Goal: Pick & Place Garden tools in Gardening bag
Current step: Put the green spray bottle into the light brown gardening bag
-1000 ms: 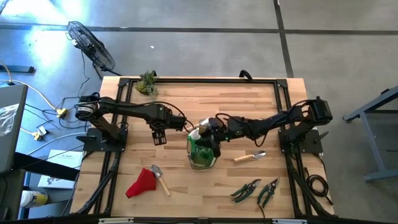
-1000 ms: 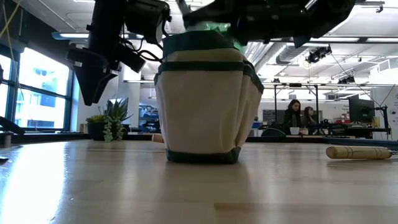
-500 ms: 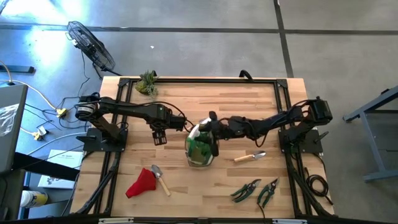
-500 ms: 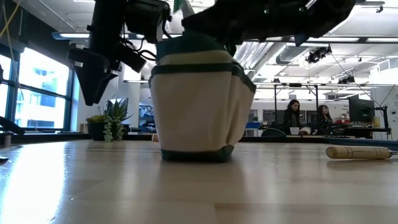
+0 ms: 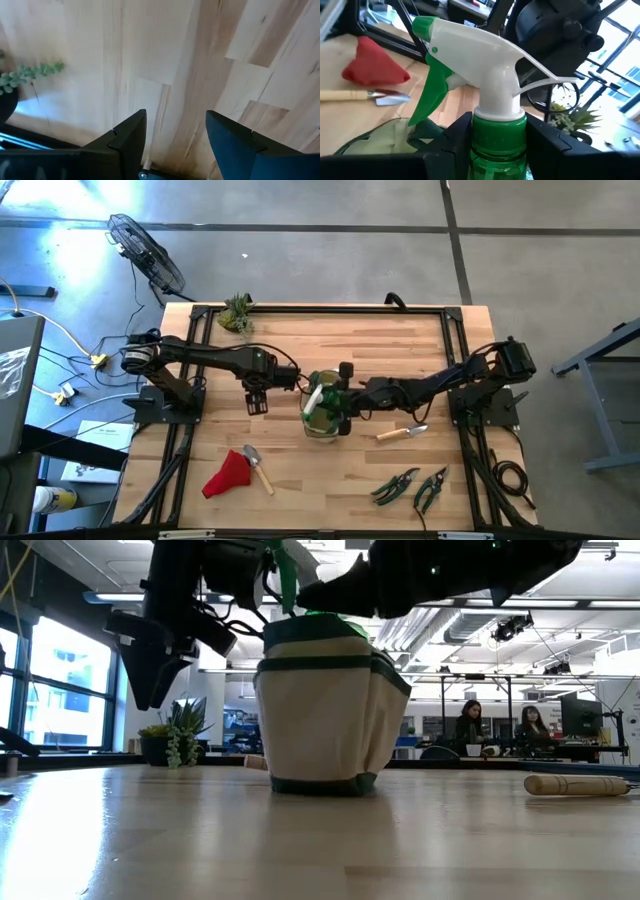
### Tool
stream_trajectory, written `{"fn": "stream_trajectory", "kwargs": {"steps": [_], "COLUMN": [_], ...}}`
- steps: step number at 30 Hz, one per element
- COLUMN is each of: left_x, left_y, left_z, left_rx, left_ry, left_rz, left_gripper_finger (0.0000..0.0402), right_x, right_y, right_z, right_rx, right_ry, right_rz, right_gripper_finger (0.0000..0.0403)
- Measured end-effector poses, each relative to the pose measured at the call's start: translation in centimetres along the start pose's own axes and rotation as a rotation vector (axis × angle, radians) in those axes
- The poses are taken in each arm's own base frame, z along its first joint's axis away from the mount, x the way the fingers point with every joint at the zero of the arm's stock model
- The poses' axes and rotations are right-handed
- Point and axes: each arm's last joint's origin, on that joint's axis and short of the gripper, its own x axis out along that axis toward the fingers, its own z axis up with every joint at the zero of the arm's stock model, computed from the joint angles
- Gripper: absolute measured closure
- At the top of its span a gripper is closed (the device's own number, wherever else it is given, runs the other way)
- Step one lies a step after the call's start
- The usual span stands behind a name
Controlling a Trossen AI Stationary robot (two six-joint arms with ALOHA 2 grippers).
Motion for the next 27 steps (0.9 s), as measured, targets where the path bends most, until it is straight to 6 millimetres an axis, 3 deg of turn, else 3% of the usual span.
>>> {"fn": "stream_trajectory", "kwargs": {"steps": [27], "left_x": [0.0], "left_y": [-0.2], "left_z": [0.2], "left_rx": [-0.001], "left_ry": [-0.015], "left_rz": [-0.049], "left_gripper_finger": [0.0206], "right_x": [-1.4], "right_y": [1.5], "right_z": [0.4], "right_rx": [-0.513], "right_ry": [0.241], "right_rz": [-0.168], "right_gripper_finger": [0.0265]}}
